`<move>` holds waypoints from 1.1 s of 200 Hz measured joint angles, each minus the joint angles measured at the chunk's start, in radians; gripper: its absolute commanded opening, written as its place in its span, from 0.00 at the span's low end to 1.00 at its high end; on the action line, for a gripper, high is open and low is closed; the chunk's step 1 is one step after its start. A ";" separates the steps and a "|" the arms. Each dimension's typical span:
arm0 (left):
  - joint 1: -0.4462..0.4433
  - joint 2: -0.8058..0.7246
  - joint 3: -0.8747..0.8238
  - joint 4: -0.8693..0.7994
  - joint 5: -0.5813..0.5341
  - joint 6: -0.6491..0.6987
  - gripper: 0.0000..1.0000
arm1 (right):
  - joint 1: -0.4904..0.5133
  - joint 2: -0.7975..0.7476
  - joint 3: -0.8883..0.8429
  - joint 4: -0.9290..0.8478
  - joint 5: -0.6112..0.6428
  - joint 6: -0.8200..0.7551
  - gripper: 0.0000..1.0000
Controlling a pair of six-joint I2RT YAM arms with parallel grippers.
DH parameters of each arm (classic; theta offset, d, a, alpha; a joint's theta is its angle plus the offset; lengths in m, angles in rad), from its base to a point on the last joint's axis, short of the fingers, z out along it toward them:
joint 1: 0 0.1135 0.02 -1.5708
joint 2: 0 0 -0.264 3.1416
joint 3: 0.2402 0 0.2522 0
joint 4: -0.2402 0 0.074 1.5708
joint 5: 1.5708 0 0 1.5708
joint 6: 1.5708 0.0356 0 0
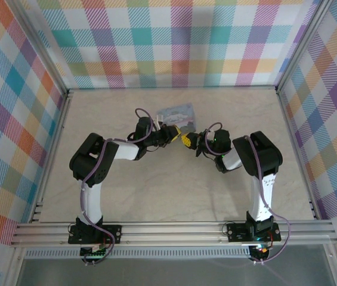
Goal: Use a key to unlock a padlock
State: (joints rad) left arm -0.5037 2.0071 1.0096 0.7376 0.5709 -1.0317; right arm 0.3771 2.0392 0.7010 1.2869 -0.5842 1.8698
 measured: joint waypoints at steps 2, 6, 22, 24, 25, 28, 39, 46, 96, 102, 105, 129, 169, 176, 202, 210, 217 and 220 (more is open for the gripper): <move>0.000 0.000 0.000 0.000 0.008 0.000 0.00 | 0.000 0.000 0.000 0.000 0.001 0.001 0.40; 0.000 0.000 -0.002 0.001 0.020 0.000 0.00 | 0.003 0.000 0.003 0.004 -0.002 0.000 0.41; 0.002 -0.001 -0.005 0.019 0.037 -0.003 0.00 | 0.002 -0.013 -0.004 -0.033 -0.017 -0.039 0.40; 0.003 -0.001 -0.005 0.018 0.040 -0.003 0.00 | 0.002 -0.018 -0.004 -0.042 -0.019 -0.047 0.40; 0.003 -0.001 -0.005 0.018 0.042 -0.003 0.00 | 0.002 -0.019 -0.004 -0.044 -0.019 -0.048 0.39; 0.003 -0.001 -0.005 0.017 0.046 -0.003 0.00 | 0.002 -0.029 -0.007 -0.061 -0.021 -0.067 0.39; 0.003 -0.002 -0.005 0.015 0.070 -0.002 0.00 | -0.001 -0.065 -0.026 -0.107 -0.023 -0.118 0.39; 0.002 -0.004 -0.005 0.009 0.091 -0.002 0.00 | -0.003 -0.100 -0.041 -0.152 -0.026 -0.161 0.39; -0.021 -0.029 -0.002 -0.035 0.210 0.004 0.00 | -0.002 -0.475 -0.069 -0.707 0.019 -0.643 0.40; -0.025 -0.035 -0.002 -0.040 0.217 0.004 0.00 | 0.000 -0.514 -0.065 -0.779 0.030 -0.704 0.39; -0.025 -0.037 -0.002 -0.042 0.218 0.004 0.00 | 0.001 -0.529 -0.062 -0.810 0.036 -0.730 0.39; -0.032 -0.039 -0.001 -0.084 0.225 0.008 0.00 | 0.017 -0.624 -0.005 -1.041 0.099 -0.962 0.37; -0.032 -0.039 -0.001 -0.137 0.224 0.021 0.00 | 0.055 -0.693 0.047 -1.238 0.214 -1.257 0.36; -0.032 -0.039 -0.001 -0.145 0.224 0.025 0.00 | 0.065 -0.695 0.047 -1.260 0.233 -1.297 0.36; -0.032 -0.039 -0.001 -0.171 0.223 0.031 0.00 | 0.112 -0.694 0.047 -1.319 0.299 -1.436 0.38; -0.032 -0.039 0.000 -0.177 0.223 0.033 0.00 | 0.126 -0.693 0.047 -1.323 0.316 -1.469 0.38; -0.032 -0.039 0.002 -0.186 0.223 0.035 0.00 | 0.138 -0.691 0.049 -1.327 0.330 -1.495 0.39; -0.032 -0.039 0.002 -0.188 0.222 0.035 0.00 | 0.146 -0.688 0.051 -1.331 0.340 -1.508 0.39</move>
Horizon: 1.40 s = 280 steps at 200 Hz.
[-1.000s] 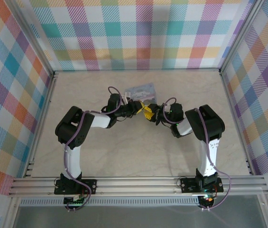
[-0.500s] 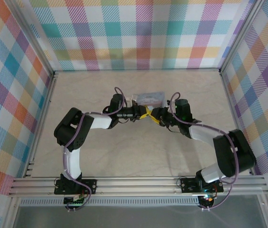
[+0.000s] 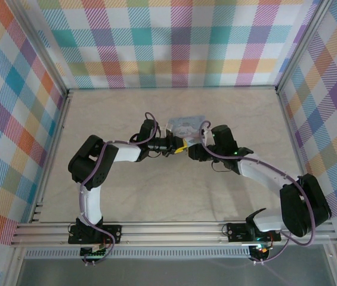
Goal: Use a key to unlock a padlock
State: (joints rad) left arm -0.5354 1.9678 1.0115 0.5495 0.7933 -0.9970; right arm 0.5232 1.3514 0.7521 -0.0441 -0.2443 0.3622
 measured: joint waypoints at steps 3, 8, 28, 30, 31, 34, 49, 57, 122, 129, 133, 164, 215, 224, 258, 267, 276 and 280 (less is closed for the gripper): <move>0.000 0.000 0.000 -0.002 0.000 0.000 0.00 | 0.005 0.003 0.003 -0.003 0.007 -0.010 0.39; 0.000 0.000 0.000 -0.004 0.000 0.001 0.00 | 0.014 0.010 0.010 -0.008 0.020 -0.027 0.40; 0.000 0.000 0.001 -0.011 0.000 0.004 0.00 | 0.050 0.053 0.046 -0.014 0.073 -0.081 0.41; 0.000 0.000 0.001 -0.012 0.000 0.004 0.00 | 0.053 0.058 0.049 -0.014 0.079 -0.087 0.41; 0.000 0.000 0.001 -0.013 0.000 0.004 0.00 | 0.054 0.060 0.050 -0.014 0.080 -0.089 0.41; 0.000 0.000 0.001 -0.014 0.000 0.004 0.00 | 0.058 0.067 0.056 -0.014 0.089 -0.096 0.41; 0.000 0.000 0.001 -0.019 0.000 0.005 0.00 | 0.074 0.096 0.076 -0.018 0.123 -0.127 0.41; 0.000 0.000 0.001 -0.021 0.000 0.007 0.00 | 0.080 0.109 0.085 -0.023 0.138 -0.144 0.41; 0.000 0.000 0.016 -0.028 0.000 0.012 0.00 | 0.128 0.161 0.108 -0.040 0.289 -0.247 0.44; 0.000 0.000 0.018 -0.028 0.000 0.012 0.00 | 0.136 0.165 0.110 -0.042 0.305 -0.258 0.42; 0.000 0.000 0.019 -0.028 0.000 0.012 0.00 | 0.142 0.168 0.113 -0.043 0.313 -0.267 0.42; 0.000 0.000 0.020 -0.028 0.002 0.012 0.00 | 0.175 0.195 0.145 -0.058 0.371 -0.306 0.28; 0.011 0.000 0.020 -0.046 -0.013 0.019 0.00 | 0.179 0.259 0.217 -0.106 0.408 -0.365 0.02; 0.013 0.000 0.020 -0.057 -0.016 0.019 0.00 | 0.179 0.262 0.218 -0.106 0.404 -0.379 0.00; 0.013 0.000 0.020 -0.076 -0.021 0.022 0.00 | 0.180 0.267 0.219 -0.110 0.385 -0.376 0.00; 0.013 0.000 0.020 -0.079 -0.020 0.022 0.00 | 0.179 0.267 0.219 -0.109 0.381 -0.372 0.00; 0.013 0.000 0.020 -0.081 -0.020 0.022 0.00 | 0.178 0.267 0.219 -0.109 0.375 -0.368 0.02; 0.013 0.000 0.020 -0.082 -0.020 0.023 0.00 | 0.178 0.267 0.219 -0.109 0.375 -0.366 0.03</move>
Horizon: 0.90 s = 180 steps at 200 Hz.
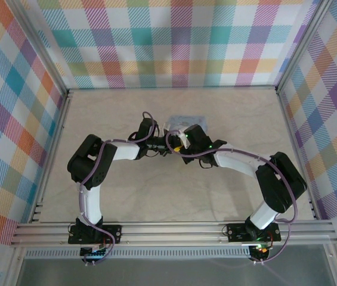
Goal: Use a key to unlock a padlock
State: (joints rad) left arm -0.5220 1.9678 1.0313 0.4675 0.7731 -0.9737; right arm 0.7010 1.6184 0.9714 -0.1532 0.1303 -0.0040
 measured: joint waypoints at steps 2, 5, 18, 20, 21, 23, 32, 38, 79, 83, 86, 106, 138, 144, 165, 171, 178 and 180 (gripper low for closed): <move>0.000 0.000 0.000 -0.001 0.000 0.001 0.00 | 0.000 0.000 0.000 0.000 0.000 0.001 0.03; 0.000 0.000 0.000 -0.003 0.000 0.003 0.00 | 0.000 0.000 0.000 0.000 -0.001 0.003 0.03; 0.000 -0.005 0.000 -0.024 -0.001 0.016 0.10 | 0.000 0.000 -0.001 0.000 -0.008 0.009 0.02; 0.000 -0.006 0.000 -0.027 -0.003 0.018 0.12 | 0.000 0.000 -0.002 0.000 -0.009 0.011 0.02; 0.000 -0.006 0.000 -0.029 -0.003 0.019 0.13 | 0.000 0.000 -0.002 0.000 -0.010 0.011 0.01; 0.000 -0.007 0.000 -0.033 -0.003 0.022 0.16 | 0.000 0.000 -0.003 0.000 -0.011 0.012 0.01; -0.001 -0.011 0.002 -0.055 -0.008 0.041 0.24 | 0.000 0.000 -0.008 0.002 -0.017 0.017 0.00; -0.001 -0.013 0.002 -0.069 -0.011 0.053 0.31 | 0.001 0.000 -0.011 0.005 -0.020 0.021 0.00; -0.014 -0.018 0.003 -0.145 -0.031 0.097 0.52 | 0.001 0.000 -0.090 0.049 -0.050 0.062 0.00; -0.014 -0.018 0.002 -0.149 -0.033 0.098 0.52 | 0.001 0.000 -0.097 0.051 -0.053 0.068 0.00; -0.014 -0.019 0.001 -0.150 -0.034 0.100 0.52 | 0.001 0.000 -0.102 0.054 -0.056 0.072 0.00; -0.017 -0.034 -0.012 -0.164 -0.056 0.108 0.52 | 0.001 0.000 -0.117 0.071 -0.071 0.090 0.00; -0.017 -0.111 -0.032 -0.248 -0.125 0.152 0.53 | 0.001 0.001 -0.122 0.085 -0.091 0.102 0.00; -0.017 -0.130 -0.032 -0.269 -0.140 0.163 0.53 | 0.001 0.002 -0.122 0.086 -0.093 0.101 0.00; -0.012 -0.202 -0.028 -0.359 -0.211 0.219 0.55 | 0.001 0.016 -0.117 0.084 -0.098 0.097 0.00; -0.010 -0.217 -0.023 -0.389 -0.234 0.234 0.56 | 0.001 0.022 -0.112 0.080 -0.100 0.093 0.00; -0.006 -0.232 -0.012 -0.423 -0.263 0.253 0.58 | 0.001 0.032 -0.101 0.071 -0.102 0.087 0.00; -0.005 -0.236 -0.008 -0.434 -0.273 0.263 0.58 | 0.001 0.035 -0.098 0.069 -0.102 0.085 0.00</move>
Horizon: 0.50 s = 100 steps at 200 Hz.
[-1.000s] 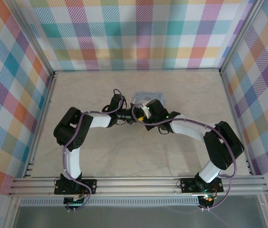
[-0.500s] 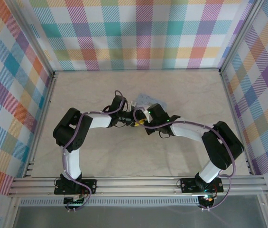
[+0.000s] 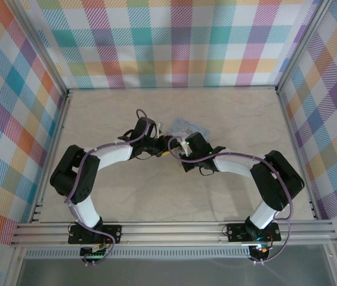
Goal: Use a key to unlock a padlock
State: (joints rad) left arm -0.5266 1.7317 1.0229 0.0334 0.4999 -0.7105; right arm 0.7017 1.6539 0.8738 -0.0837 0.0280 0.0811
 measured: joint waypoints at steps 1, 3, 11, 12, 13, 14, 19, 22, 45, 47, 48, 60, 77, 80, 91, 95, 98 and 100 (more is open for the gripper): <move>0.001 -0.001 0.002 -0.004 -0.004 0.003 0.58 | 0.000 0.001 0.002 -0.001 0.000 -0.001 0.00; 0.003 -0.003 0.006 -0.015 -0.014 0.003 0.58 | 0.000 0.004 0.006 -0.003 0.000 -0.003 0.00; 0.013 -0.011 0.024 -0.053 -0.046 0.021 0.59 | 0.000 0.016 0.026 -0.014 -0.002 -0.015 0.00; 0.014 -0.012 0.026 -0.056 -0.048 0.023 0.59 | 0.000 0.017 0.027 -0.015 -0.002 -0.016 0.00; 0.014 -0.012 0.028 -0.059 -0.052 0.025 0.59 | 0.000 0.018 0.029 -0.016 -0.002 -0.017 0.00; 0.016 -0.012 0.033 -0.065 -0.058 0.029 0.59 | 0.000 0.019 0.032 -0.017 -0.003 -0.019 0.00; 0.023 -0.012 0.050 -0.086 -0.077 0.037 0.59 | 0.000 0.024 0.042 -0.023 -0.003 -0.024 0.00; 0.027 -0.012 0.061 -0.098 -0.089 0.045 0.59 | 0.000 0.026 0.047 -0.026 -0.003 -0.029 0.00; 0.046 0.005 0.170 -0.173 -0.159 0.089 0.59 | 0.000 0.029 0.064 -0.034 -0.002 -0.056 0.00; 0.047 0.010 0.182 -0.175 -0.165 0.094 0.59 | 0.000 0.029 0.064 -0.034 -0.002 -0.058 0.00; 0.047 0.011 0.186 -0.176 -0.167 0.097 0.59 | 0.000 0.029 0.064 -0.035 -0.001 -0.060 0.00; 0.052 0.046 0.258 -0.193 -0.192 0.119 0.59 | 0.000 0.029 0.064 -0.040 0.002 -0.073 0.00; 0.056 0.118 0.351 -0.196 -0.199 0.145 0.59 | 0.000 0.029 0.068 -0.051 0.005 -0.094 0.00; 0.057 0.128 0.361 -0.196 -0.199 0.149 0.59 | 0.000 0.029 0.070 -0.053 0.005 -0.098 0.00; 0.058 0.190 0.426 -0.217 -0.198 0.164 0.58 | 0.000 0.029 0.076 -0.055 0.005 -0.107 0.00; 0.058 0.211 0.444 -0.220 -0.198 0.169 0.57 | 0.000 0.029 0.080 -0.057 0.005 -0.112 0.00; 0.058 0.228 0.460 -0.225 -0.196 0.174 0.57 | 0.000 0.029 0.082 -0.058 0.005 -0.114 0.00; 0.058 0.240 0.471 -0.227 -0.196 0.177 0.57 | 0.000 0.029 0.084 -0.058 0.005 -0.117 0.00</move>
State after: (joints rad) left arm -0.4683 1.9713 1.4940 -0.1936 0.3042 -0.5331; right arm 0.7017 1.6825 0.9573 -0.1413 0.0330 -0.0360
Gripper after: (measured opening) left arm 0.583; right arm 0.063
